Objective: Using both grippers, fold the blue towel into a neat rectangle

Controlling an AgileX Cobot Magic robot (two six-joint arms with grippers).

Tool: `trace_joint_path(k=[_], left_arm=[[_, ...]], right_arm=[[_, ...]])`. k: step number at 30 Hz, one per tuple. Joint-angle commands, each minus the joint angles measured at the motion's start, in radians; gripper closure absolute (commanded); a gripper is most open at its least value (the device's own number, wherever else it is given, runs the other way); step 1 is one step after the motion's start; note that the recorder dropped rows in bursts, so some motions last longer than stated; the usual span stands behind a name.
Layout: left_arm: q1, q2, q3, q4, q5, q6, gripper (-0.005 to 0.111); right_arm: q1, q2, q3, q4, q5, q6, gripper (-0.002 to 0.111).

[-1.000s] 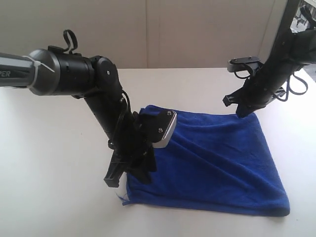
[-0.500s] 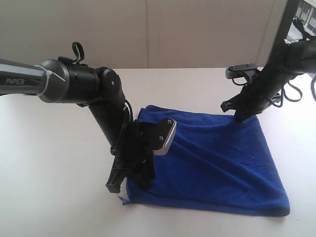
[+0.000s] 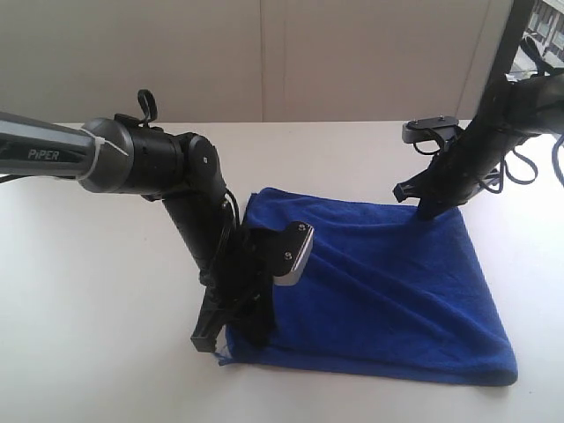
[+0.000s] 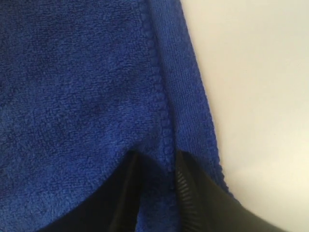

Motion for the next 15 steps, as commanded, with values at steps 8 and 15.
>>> trace_joint_path(k=[8,15], left_arm=[[-0.001,0.005,0.009,-0.003,0.019,-0.002,0.107],[-0.001,-0.057,0.009,-0.003,0.021,-0.008,0.107]], right_arm=[[-0.005,0.002,-0.005,0.001,-0.015,-0.013,0.108],[-0.005,0.002,-0.005,0.001,-0.015,-0.013,0.108]])
